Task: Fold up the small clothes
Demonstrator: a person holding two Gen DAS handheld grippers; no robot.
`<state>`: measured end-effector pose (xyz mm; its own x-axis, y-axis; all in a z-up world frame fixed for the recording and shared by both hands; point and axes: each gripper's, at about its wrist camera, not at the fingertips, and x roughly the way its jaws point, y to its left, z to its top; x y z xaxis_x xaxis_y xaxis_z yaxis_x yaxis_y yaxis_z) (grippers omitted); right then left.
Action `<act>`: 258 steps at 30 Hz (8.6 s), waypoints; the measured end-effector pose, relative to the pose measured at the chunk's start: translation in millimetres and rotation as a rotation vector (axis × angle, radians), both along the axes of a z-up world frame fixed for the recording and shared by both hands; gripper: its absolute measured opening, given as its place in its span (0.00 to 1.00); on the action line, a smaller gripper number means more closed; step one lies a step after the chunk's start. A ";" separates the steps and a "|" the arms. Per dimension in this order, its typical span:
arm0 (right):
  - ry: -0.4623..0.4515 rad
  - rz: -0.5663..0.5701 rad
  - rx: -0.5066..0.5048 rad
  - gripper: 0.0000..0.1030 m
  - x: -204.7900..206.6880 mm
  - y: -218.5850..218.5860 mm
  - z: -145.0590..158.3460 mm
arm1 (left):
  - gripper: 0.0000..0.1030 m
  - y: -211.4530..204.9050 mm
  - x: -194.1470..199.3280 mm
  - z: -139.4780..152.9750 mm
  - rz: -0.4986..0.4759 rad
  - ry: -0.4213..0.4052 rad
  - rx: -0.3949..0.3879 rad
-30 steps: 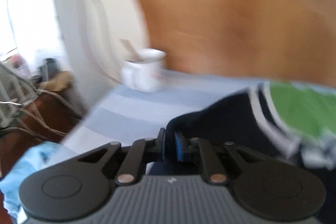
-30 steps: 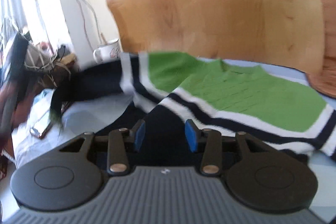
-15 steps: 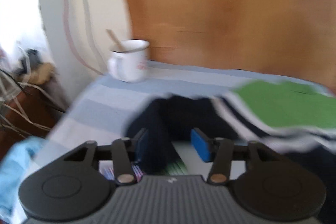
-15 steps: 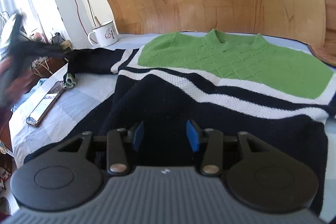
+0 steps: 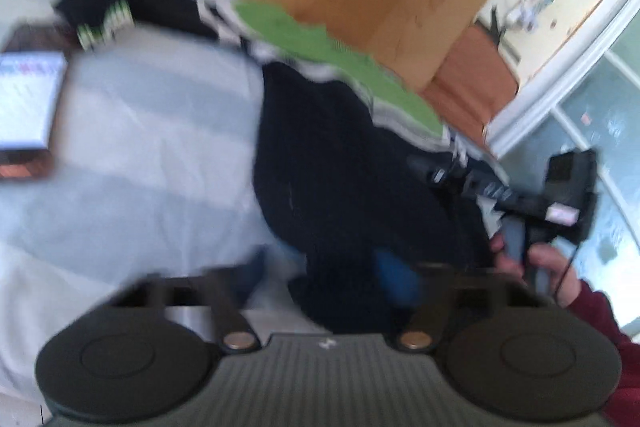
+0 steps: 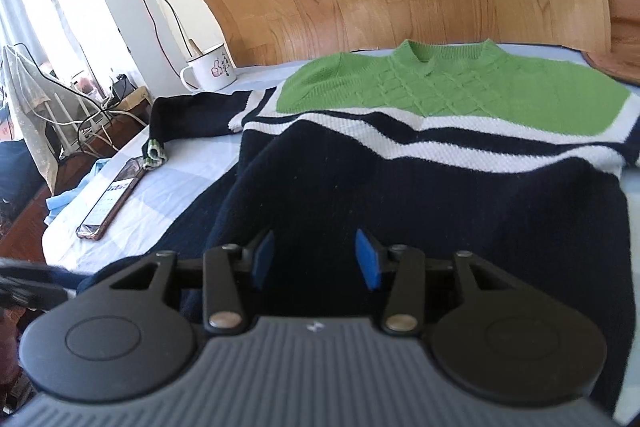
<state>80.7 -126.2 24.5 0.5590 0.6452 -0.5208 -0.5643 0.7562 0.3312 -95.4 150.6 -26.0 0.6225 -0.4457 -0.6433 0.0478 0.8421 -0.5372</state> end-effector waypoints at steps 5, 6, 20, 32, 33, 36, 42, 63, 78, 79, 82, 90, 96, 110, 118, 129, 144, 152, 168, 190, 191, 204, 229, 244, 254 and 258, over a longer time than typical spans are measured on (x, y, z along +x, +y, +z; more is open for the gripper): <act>-0.040 0.022 0.008 0.47 -14.1 -0.2 11.9 | 0.12 7.8 -13.0 17.2 0.033 -0.012 0.064; -0.044 0.034 0.017 0.47 -15.2 -0.1 13.6 | 0.12 12.9 -20.9 25.0 0.050 -0.025 0.086; -0.121 0.169 -0.159 0.51 -10.5 51.1 28.4 | 0.26 62.9 -64.7 42.4 0.232 -0.123 0.182; -0.295 0.516 -0.226 0.50 25.0 267.8 76.2 | 0.23 33.4 -25.1 -20.0 0.054 -0.167 0.005; -0.276 0.506 -0.260 0.50 34.4 287.2 68.1 | 0.23 35.2 -25.0 -21.1 0.052 -0.170 -0.004; -0.179 0.444 -0.317 0.50 67.9 324.4 41.1 | 0.21 43.7 -24.6 -25.4 0.052 -0.166 -0.055; -0.046 0.433 -0.292 0.08 99.4 337.5 29.8 | 0.21 53.2 -25.7 -24.4 0.026 -0.161 -0.056; -0.190 -0.094 -0.370 0.08 183.4 12.6 98.1 | 0.59 21.1 0.4 7.5 0.092 -0.164 0.075; 0.054 -0.254 0.032 0.55 212.2 -91.9 21.6 | 0.74 -1.3 222.4 54.2 0.159 -0.118 0.410; 0.077 -0.260 0.097 0.61 212.6 -101.4 18.5 | 0.74 -0.8 239.5 48.2 0.166 -0.089 0.403; 0.116 -0.259 0.188 0.61 211.0 -116.5 7.9 | 0.74 -0.2 279.0 28.6 0.174 -0.015 0.377; 0.129 -0.230 0.103 0.19 226.3 -85.6 -11.9 | 0.30 -20.0 315.3 -1.8 0.236 -0.002 0.442; 0.005 -0.316 0.102 0.06 191.0 -97.7 4.1 | 0.15 -27.2 312.2 6.7 0.281 -0.077 0.487; 0.053 -0.600 0.418 0.20 90.7 -217.3 -4.1 | 0.42 -36.8 263.7 30.9 0.399 -0.160 0.459; 0.101 -0.953 0.486 0.43 1.9 -296.2 -30.7 | 0.47 -101.9 274.4 12.8 0.188 -0.134 0.448; 0.116 -1.114 0.566 0.43 32.9 -310.9 -54.5 | 0.55 -140.1 270.7 -5.3 0.199 -0.191 0.666; 0.024 -1.258 0.462 0.35 62.3 -305.4 -48.7 | 0.57 -130.3 271.3 -3.4 0.190 -0.187 0.608; -0.106 -1.141 0.342 0.10 84.6 -264.3 -0.1 | 0.59 -119.5 267.2 2.6 0.188 -0.206 0.519; -0.291 -0.266 0.056 0.10 203.4 10.6 97.5 | 0.62 6.0 253.8 51.9 0.368 -0.323 0.094; -0.091 -0.390 0.080 0.66 172.8 -122.5 26.2 | 0.69 -18.6 274.8 23.2 0.228 -0.235 0.225; -0.048 -0.434 0.102 0.66 176.4 -136.3 20.7 | 0.72 -17.8 266.4 31.7 0.227 -0.279 0.206; 0.033 -0.443 0.202 0.10 193.7 -136.8 -10.1 | 0.08 -28.9 290.8 2.7 0.186 -0.164 0.367; 0.134 -0.435 0.174 0.08 49.5 -156.0 -28.3 | 0.77 -19.9 129.1 36.3 0.145 -0.161 0.516; 0.314 -0.232 0.399 0.42 -88.2 -198.6 -38.3 | 0.61 -17.6 -17.4 4.4 0.020 -0.006 0.347; 0.363 -0.185 0.474 0.41 -133.2 -188.9 -56.1 | 0.34 -27.3 -48.5 3.0 0.043 -0.010 0.413; 0.357 -0.136 0.388 0.10 -131.8 -179.3 -53.3 | 0.12 -29.1 -50.2 3.0 0.061 -0.008 0.397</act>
